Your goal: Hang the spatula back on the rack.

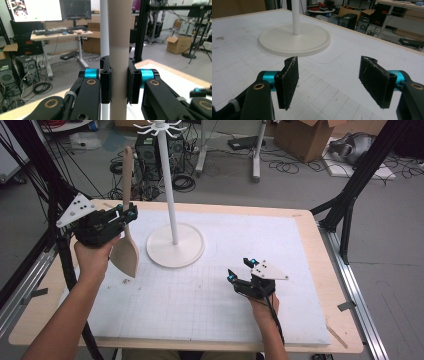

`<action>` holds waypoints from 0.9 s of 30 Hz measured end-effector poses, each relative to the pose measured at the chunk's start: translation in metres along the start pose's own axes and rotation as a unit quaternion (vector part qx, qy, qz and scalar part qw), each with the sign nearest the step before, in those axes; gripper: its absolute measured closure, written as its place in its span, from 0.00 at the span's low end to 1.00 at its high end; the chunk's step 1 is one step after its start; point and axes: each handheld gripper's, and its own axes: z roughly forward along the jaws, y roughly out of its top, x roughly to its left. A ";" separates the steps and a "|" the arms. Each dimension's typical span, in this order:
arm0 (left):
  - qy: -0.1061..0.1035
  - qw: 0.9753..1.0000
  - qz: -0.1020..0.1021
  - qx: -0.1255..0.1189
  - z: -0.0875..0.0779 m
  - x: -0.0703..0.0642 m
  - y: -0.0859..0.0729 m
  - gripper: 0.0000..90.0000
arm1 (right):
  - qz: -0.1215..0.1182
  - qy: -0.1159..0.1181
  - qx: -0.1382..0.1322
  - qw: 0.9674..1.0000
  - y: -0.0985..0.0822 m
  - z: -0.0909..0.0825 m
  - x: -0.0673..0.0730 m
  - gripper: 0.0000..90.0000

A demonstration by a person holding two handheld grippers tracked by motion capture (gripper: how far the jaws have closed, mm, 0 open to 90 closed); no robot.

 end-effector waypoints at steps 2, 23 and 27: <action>-0.001 1.000 -0.002 -0.003 0.004 0.002 0.007 0.86 | 0.000 0.000 0.000 1.000 0.000 0.000 0.000 0.35; -0.007 0.999 -0.010 0.031 0.038 0.015 0.025 0.86 | 0.003 0.001 0.002 1.000 -0.001 0.000 -0.002 0.35; -0.002 0.999 -0.013 0.046 0.045 0.016 0.024 0.86 | 0.003 0.001 0.000 1.000 0.000 -0.001 -0.002 0.35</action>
